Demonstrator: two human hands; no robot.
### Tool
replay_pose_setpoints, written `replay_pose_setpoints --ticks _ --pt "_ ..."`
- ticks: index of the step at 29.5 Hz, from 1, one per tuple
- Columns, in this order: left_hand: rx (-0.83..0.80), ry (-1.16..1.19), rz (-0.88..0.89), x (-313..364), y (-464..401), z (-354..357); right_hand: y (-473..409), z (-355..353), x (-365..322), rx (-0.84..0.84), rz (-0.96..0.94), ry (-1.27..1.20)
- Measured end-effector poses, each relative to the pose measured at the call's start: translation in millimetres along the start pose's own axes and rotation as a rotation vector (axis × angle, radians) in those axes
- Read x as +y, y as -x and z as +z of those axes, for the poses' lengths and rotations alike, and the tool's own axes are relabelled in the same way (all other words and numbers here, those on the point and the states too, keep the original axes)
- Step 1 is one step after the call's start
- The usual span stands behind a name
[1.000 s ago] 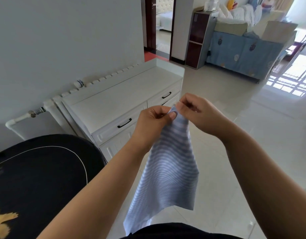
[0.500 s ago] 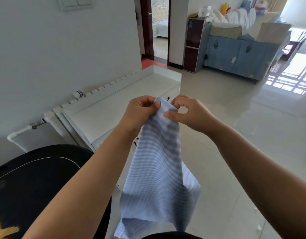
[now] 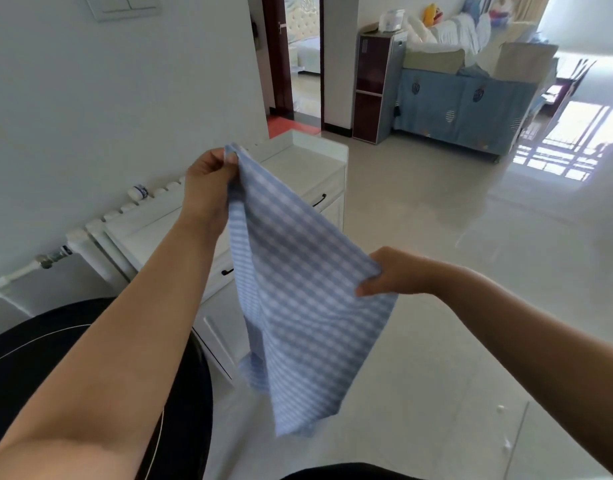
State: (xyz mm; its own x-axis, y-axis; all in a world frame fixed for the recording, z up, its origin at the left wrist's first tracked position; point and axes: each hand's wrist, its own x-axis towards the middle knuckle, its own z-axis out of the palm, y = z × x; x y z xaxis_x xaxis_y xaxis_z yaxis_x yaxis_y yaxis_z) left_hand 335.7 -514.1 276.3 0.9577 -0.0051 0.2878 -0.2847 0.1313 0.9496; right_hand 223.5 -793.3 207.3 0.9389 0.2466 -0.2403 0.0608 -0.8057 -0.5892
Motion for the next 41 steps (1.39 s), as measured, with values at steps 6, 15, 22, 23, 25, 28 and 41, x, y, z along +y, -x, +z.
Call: replay_pose_setpoints --ticks 6,15,22,23,25,28,41 --pt "0.205 0.101 -0.072 -19.9 -19.8 -12.0 14.1 61.3 46.8 -0.241 0.126 0.219" --pt "0.476 0.028 -0.119 -46.0 -27.1 -43.4 18.2 41.3 58.1 0.345 -0.169 0.853" --pt "0.521 -0.254 -0.043 -57.3 -21.4 -62.0 17.7 -48.3 36.5 0.517 0.083 0.992" --pt "0.545 -0.256 -0.056 -59.2 -21.4 -63.9 17.6 -54.0 30.9 0.486 0.079 1.027" --pt "0.571 -0.289 -0.068 -62.5 -23.3 -68.7 16.9 -61.5 23.7 0.453 0.034 1.051" --pt "0.578 -0.334 -0.084 -63.4 -28.7 -76.7 14.8 -69.8 18.3 0.472 -0.06 1.048" --pt "0.555 -0.174 -0.173 -62.5 -22.9 -87.2 28.5 -63.3 25.4 0.671 -0.204 0.824"
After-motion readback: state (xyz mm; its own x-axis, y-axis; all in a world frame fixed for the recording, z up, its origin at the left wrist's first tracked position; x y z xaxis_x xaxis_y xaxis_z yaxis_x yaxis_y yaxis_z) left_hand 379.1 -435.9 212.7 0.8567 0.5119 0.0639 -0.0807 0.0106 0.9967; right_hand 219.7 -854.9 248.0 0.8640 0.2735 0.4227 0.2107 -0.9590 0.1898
